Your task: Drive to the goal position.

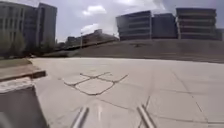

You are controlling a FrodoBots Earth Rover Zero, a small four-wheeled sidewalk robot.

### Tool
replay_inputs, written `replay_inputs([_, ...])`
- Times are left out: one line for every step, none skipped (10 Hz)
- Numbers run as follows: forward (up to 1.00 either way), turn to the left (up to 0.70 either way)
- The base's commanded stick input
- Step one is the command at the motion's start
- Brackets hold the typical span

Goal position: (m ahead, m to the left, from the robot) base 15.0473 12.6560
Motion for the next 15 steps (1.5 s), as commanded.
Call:
replay_inputs([1.0, 0.04])
replay_inputs([1.0, 0.04])
replay_inputs([1.0, 0.04])
replay_inputs([1.0, 0.04])
replay_inputs([1.0, 0.04])
replay_inputs([1.0, 0.04])
replay_inputs([1.0, 0.04])
replay_inputs([1.0, 0.04])
replay_inputs([1.0, 0.04])
replay_inputs([1.0, 0.04])
replay_inputs([1.0, 0.04])
replay_inputs([1.0, 0.04])
replay_inputs([1.0, 0.04])
replay_inputs([1.0, 0.04])
replay_inputs([1.0, 0.04])
